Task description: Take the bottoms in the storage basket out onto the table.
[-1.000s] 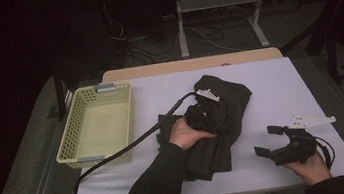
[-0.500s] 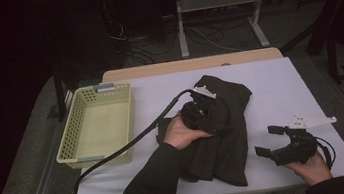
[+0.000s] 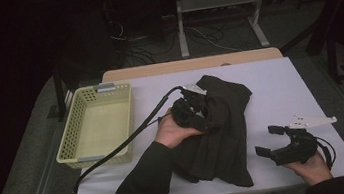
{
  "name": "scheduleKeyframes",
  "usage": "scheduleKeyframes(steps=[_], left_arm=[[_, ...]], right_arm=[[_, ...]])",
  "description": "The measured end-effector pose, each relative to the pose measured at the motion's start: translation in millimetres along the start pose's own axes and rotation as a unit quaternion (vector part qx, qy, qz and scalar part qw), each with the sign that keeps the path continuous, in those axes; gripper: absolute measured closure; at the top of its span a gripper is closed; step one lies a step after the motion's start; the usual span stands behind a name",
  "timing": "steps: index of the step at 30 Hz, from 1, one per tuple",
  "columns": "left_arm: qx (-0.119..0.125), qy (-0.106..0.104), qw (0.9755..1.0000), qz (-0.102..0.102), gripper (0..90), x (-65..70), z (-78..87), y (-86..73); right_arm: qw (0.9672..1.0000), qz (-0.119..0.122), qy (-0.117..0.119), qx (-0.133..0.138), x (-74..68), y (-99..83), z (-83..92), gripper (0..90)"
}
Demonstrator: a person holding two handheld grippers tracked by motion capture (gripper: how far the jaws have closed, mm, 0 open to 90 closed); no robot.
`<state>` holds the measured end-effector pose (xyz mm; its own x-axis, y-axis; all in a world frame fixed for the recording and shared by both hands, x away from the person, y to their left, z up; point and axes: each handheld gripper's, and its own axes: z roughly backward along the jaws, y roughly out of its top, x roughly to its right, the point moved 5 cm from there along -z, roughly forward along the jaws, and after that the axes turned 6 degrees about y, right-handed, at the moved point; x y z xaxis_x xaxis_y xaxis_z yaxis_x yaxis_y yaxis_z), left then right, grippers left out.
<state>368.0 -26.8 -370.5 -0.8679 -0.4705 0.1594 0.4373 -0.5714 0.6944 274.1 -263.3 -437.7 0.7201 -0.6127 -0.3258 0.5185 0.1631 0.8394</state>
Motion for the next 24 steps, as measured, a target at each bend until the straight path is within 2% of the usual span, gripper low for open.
scheduleKeyframes(steps=[4, 9, 15, 20, 22, 24], left_arm=[[0.006, 0.009, 0.9999, -0.003, 0.0, -2.8, 9.8, 0.9], [0.016, 0.008, 0.9998, -0.004, 0.0, -4.6, 20.9, 0.5], [0.023, 0.015, 0.9996, -0.001, 0.0, -10.4, 31.5, -7.2], [0.036, 0.02, 0.9991, 0.011, 0.0, -14.5, 41.7, -12.2], [0.035, 0.027, 0.999, 0.009, 0.0, -14.5, 45.2, -14.2], [0.043, 0.025, 0.9987, 0.01, 0.0, -14.3, 48.9, -16.2]], right_arm=[[1.0, 0.0, 0.0, -0.001, -0.1, -0.1, -0.4, 0.0], [1.0, 0.001, 0.0, -0.001, -0.3, 0.1, -0.7, 0.0], [1.0, 0.001, 0.001, -0.002, -0.5, -0.3, -1.2, 0.0], [1.0, 0.002, 0.0, -0.002, -0.2, -0.4, -1.6, 0.0], [1.0, 0.002, 0.0, -0.003, -0.1, -0.4, -1.7, 0.0], [1.0, 0.001, 0.0, -0.002, -0.3, -0.5, -1.9, 0.0]])
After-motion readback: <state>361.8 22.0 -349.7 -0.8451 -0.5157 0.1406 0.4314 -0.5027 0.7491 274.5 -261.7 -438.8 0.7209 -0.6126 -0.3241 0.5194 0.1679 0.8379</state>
